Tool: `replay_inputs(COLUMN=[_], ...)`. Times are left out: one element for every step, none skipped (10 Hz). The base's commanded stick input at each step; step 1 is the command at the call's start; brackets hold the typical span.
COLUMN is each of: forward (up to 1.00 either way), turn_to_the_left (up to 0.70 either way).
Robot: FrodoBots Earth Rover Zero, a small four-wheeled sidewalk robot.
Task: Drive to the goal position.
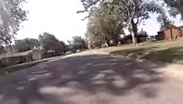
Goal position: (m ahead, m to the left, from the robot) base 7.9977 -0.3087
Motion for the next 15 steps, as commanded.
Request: replay_inputs(forward=[0.69,0.69,0.69,0.69,0.69,0.69,0.69,0.69,0.69,0.69,0.69,0.69,0.69,0.69,0.69], turn_to_the_left=[0.03,0.03,0.03,0.03,0.03,0.03,0.03,0.03,0.03,0.03,0.03,0.03,0.03,0.03,0.03])
